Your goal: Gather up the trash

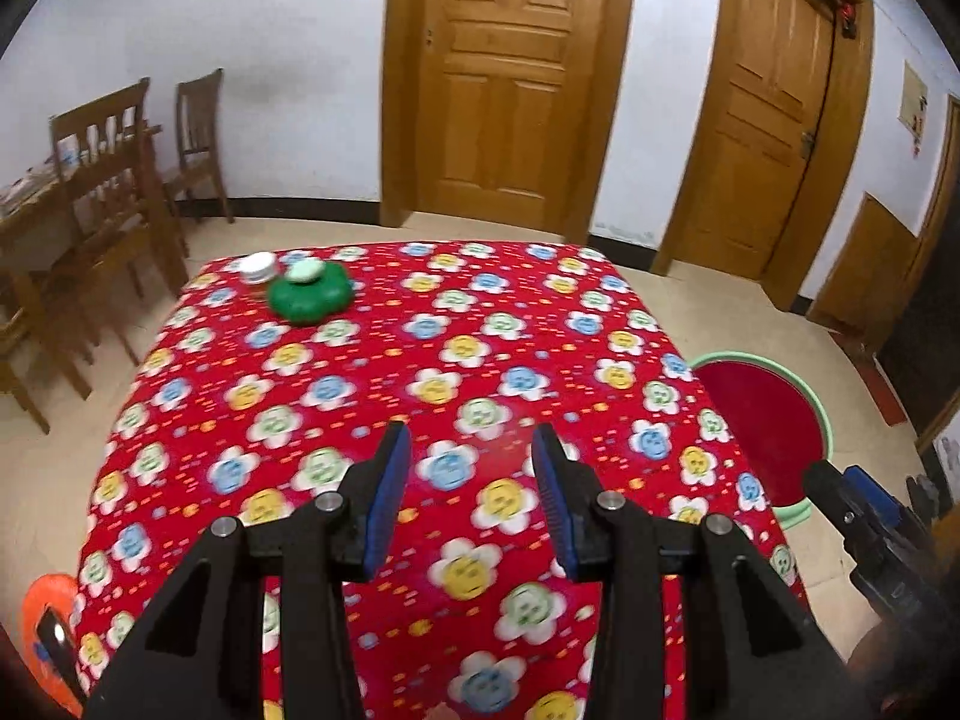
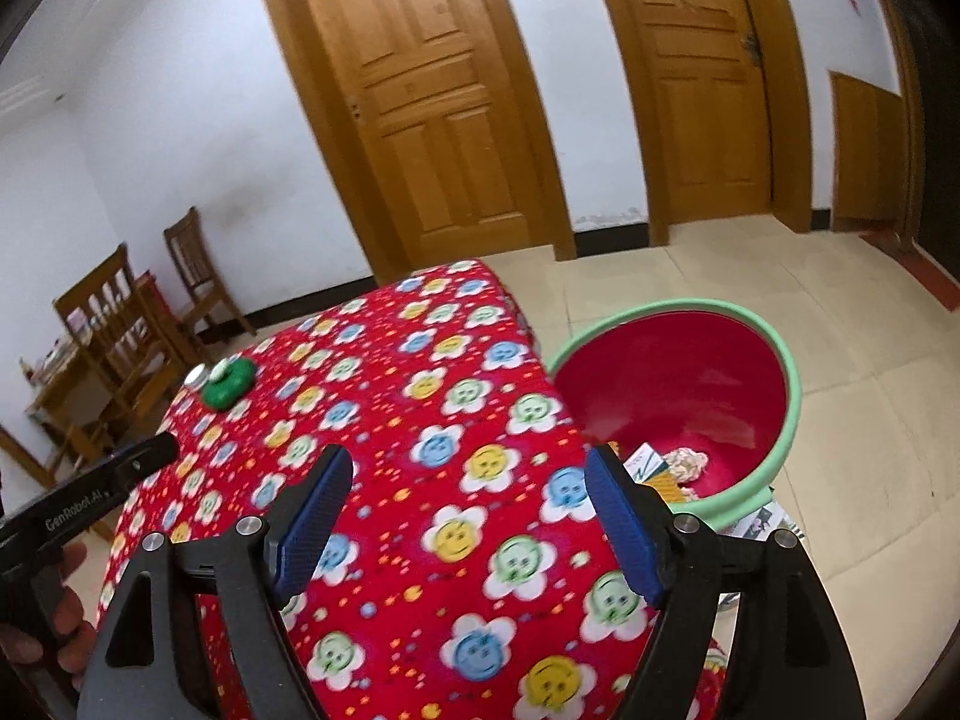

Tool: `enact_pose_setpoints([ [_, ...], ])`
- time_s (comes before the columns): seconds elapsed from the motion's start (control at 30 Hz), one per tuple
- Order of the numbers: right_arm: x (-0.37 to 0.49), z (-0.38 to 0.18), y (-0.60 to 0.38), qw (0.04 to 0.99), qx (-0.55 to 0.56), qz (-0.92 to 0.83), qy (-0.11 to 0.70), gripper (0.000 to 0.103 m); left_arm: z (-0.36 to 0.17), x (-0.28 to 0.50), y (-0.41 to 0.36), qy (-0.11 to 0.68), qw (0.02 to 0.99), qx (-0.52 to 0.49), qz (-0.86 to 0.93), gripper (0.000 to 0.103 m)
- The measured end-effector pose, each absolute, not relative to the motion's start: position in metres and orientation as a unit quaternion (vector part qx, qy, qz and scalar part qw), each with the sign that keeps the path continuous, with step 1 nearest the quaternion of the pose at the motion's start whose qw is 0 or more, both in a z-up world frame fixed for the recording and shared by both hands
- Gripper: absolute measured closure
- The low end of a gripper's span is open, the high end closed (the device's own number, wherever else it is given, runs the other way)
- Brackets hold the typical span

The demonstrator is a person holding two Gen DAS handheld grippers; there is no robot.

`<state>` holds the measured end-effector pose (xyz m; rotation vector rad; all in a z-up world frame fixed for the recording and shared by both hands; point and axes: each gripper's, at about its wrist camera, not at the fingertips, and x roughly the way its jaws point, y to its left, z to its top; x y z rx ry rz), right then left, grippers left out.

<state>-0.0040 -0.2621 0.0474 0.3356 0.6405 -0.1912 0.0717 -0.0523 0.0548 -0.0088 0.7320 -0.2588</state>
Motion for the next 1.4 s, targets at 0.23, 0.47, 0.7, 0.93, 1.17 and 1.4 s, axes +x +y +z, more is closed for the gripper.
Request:
enact_pose_setpoints([
  [0.23, -0.018, 0.051, -0.233, 0.940, 0.135, -0.077, 0.303, 0.022, 0.057, 0.045, -0.014, 0.341, 0.936, -0.014, -0.082, 0.061],
  [0.47, -0.037, 0.047, -0.214, 0.946, 0.111, -0.076, 0.293, 0.018, 0.045, 0.016, -0.004, 0.331, 0.942, -0.016, -0.055, 0.061],
  [0.7, -0.056, 0.045, -0.201, 0.952, 0.100, -0.081, 0.276, 0.018, 0.032, -0.004, -0.009, 0.327, 0.944, -0.001, -0.046, 0.057],
  [0.93, -0.074, 0.042, -0.191, 0.956, 0.094, -0.094, 0.261, 0.018, 0.027, -0.018, -0.009, 0.317, 0.948, 0.000, -0.032, 0.053],
  [1.17, -0.078, 0.042, -0.192, 0.955, 0.097, -0.105, 0.259, 0.017, 0.029, -0.023, -0.005, 0.305, 0.952, 0.003, -0.016, 0.051],
  [1.4, -0.075, 0.037, -0.193, 0.951, 0.101, -0.104, 0.274, 0.017, 0.030, -0.024, -0.006, 0.301, 0.953, 0.004, -0.021, 0.051],
])
